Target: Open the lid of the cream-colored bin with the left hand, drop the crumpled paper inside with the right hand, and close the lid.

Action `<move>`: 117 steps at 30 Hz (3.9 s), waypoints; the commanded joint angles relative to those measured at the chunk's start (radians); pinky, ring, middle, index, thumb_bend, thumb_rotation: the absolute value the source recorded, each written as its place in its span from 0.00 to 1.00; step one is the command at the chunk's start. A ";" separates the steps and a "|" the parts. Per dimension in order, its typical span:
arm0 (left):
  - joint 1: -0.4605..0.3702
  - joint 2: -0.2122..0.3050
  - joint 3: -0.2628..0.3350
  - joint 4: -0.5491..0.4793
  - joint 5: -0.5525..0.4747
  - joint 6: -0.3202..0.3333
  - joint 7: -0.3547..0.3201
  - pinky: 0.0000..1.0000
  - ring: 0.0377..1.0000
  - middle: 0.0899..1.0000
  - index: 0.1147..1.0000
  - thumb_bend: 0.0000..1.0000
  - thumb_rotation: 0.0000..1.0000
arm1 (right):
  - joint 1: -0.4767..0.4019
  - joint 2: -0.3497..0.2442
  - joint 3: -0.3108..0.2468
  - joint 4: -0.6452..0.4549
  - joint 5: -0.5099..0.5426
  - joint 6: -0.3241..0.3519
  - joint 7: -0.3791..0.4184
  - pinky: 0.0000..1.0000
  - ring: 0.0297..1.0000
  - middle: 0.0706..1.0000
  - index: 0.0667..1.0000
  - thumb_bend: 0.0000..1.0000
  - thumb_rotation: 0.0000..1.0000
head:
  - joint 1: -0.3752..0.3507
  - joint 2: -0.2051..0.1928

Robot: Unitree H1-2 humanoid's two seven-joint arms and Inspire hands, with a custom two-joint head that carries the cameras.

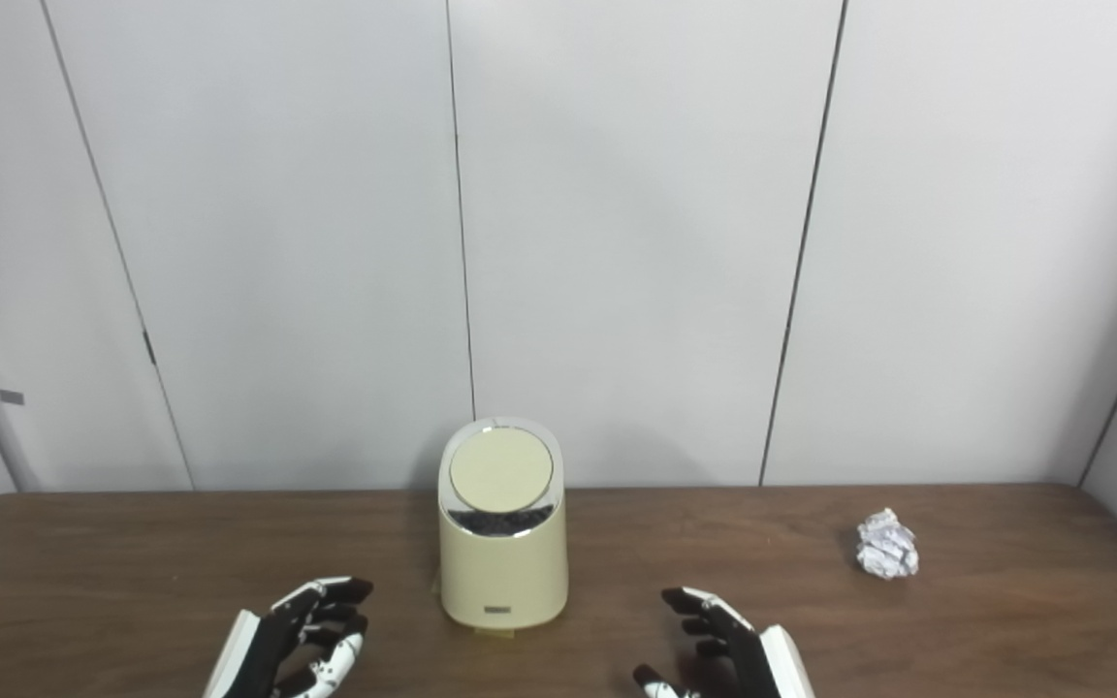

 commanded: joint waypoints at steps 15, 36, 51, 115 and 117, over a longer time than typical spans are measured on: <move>0.060 -0.009 -0.007 -0.121 0.011 0.066 -0.042 0.62 0.70 0.71 0.69 0.24 0.33 | 0.031 -0.002 0.003 -0.107 0.017 0.109 0.080 0.64 0.73 0.76 0.73 0.27 0.22 | 0.005 0.075; -0.096 -0.035 0.054 -0.270 -0.124 0.494 -0.214 0.92 0.98 0.99 0.94 0.97 0.64 | 0.037 0.010 -0.001 -0.084 0.026 0.099 0.068 0.65 0.74 0.76 0.72 0.27 0.16 | 0.018 0.049; -0.462 -0.217 0.326 -0.182 0.200 0.497 -0.581 0.94 1.00 1.00 1.00 0.92 0.50 | 0.027 0.023 0.006 -0.059 0.008 0.099 0.062 0.67 0.75 0.76 0.73 0.28 0.14 | 0.016 0.029; -0.636 -0.011 -0.165 0.137 0.460 0.441 -0.309 1.00 1.00 1.00 1.00 1.00 0.12 | 0.022 0.040 0.024 -0.056 -0.030 0.114 0.052 0.66 0.74 0.76 0.72 0.28 0.21 | 0.002 0.024; -0.631 0.002 -0.204 0.136 0.472 0.427 -0.287 1.00 1.00 1.00 1.00 1.00 0.13 | 0.020 0.043 0.023 -0.054 -0.031 0.112 0.050 0.66 0.74 0.76 0.72 0.28 0.19 | 0.000 0.024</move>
